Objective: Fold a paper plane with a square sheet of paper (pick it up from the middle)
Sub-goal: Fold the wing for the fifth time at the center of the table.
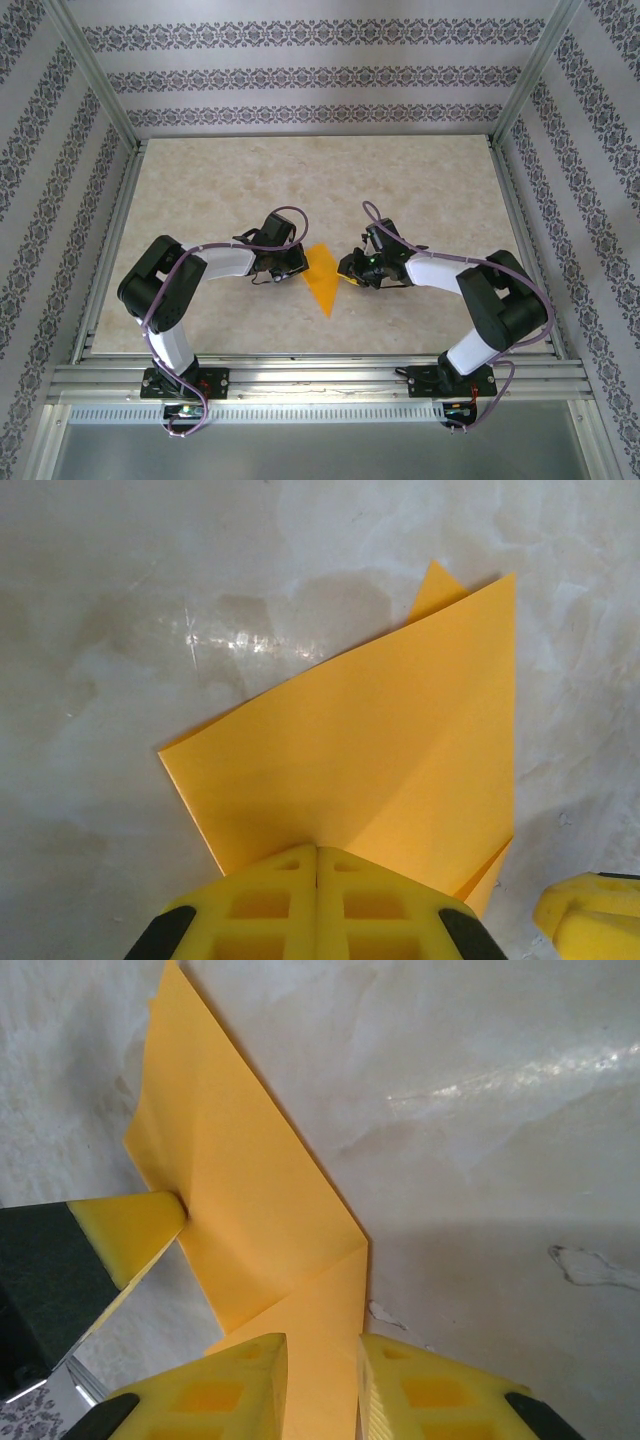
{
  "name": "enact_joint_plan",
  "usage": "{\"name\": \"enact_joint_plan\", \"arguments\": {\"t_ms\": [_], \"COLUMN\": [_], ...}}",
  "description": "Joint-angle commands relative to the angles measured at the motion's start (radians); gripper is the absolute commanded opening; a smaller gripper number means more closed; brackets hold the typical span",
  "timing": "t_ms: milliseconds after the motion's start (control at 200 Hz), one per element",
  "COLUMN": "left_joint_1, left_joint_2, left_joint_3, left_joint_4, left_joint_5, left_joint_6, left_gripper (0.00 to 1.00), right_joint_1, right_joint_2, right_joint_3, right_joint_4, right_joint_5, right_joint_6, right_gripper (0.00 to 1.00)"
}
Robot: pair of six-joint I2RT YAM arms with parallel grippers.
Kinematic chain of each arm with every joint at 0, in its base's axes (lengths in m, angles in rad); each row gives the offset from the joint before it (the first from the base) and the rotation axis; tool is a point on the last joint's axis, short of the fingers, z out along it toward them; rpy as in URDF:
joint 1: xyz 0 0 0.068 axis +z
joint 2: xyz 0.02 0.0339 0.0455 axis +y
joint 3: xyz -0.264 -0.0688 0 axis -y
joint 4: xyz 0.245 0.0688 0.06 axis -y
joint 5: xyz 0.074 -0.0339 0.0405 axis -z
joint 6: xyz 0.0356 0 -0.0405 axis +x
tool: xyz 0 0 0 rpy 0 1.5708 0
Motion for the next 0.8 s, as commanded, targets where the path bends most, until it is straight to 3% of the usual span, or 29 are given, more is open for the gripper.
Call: {"name": "enact_joint_plan", "arguments": {"t_ms": [0, 794], "left_joint_1": [-0.009, -0.009], "left_joint_2": [0.013, 0.019], "left_joint_3": [-0.002, 0.015], "left_joint_4": [-0.043, -0.057], "left_joint_5": [-0.009, 0.0], "left_joint_6": [0.024, 0.034], "left_gripper": [0.01, 0.02], "right_joint_1": [0.007, 0.032], "right_joint_2": [0.033, 0.086], "right_joint_3": [0.028, 0.057], "right_joint_4": [-0.029, -0.001], "right_joint_5": [-0.006, -0.042], "right_joint_6": [-0.01, 0.004], "right_gripper": [0.25, 0.26]}}
